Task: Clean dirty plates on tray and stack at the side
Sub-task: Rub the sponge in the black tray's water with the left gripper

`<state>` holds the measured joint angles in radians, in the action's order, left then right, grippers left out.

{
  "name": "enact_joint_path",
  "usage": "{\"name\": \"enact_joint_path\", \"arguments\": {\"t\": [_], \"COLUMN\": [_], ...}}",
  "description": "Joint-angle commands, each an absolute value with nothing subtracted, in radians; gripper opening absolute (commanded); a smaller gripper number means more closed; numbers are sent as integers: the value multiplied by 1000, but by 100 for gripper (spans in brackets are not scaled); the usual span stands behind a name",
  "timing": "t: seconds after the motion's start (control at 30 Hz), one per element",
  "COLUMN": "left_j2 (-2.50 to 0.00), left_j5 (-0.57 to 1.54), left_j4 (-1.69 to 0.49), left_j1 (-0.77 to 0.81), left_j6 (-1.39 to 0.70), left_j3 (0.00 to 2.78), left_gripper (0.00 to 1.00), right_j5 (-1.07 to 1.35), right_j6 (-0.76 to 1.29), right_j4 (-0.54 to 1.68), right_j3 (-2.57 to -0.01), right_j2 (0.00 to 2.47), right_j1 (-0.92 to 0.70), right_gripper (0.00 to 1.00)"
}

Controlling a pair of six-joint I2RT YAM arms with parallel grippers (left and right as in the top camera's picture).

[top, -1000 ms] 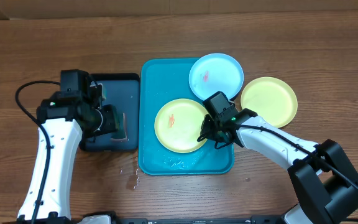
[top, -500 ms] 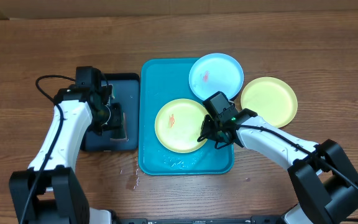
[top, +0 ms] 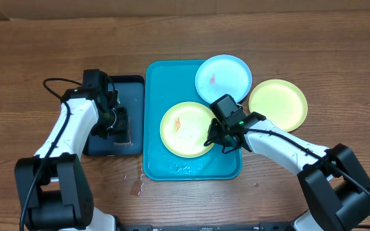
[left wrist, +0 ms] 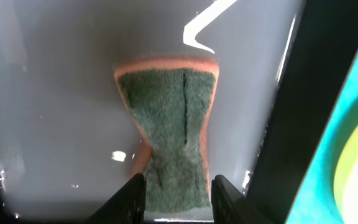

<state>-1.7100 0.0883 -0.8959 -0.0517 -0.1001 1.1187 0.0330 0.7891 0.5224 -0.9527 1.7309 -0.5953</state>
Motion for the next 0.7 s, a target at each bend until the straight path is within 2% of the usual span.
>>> {"name": "enact_joint_path", "arguments": {"t": [0.0,0.2,0.67], "left_j2": [-1736,-1744,-1745], "left_j5": [73,68,67], "left_j4": [-884,-871,-776], "left_j1": [-44,-44,-44], "left_j6": [-90,-90,-90], "left_j3": [1113,1113,1019], "left_gripper": [36,40,39], "right_j5": [8,8,9], "right_j6": [785,785,785], "right_j4": [518,517,518], "right_j3": [-967,-967,-967], "right_j2": [1736,1736,1736], "right_j1": [-588,-588,-588], "right_gripper": [4,4,4]}}
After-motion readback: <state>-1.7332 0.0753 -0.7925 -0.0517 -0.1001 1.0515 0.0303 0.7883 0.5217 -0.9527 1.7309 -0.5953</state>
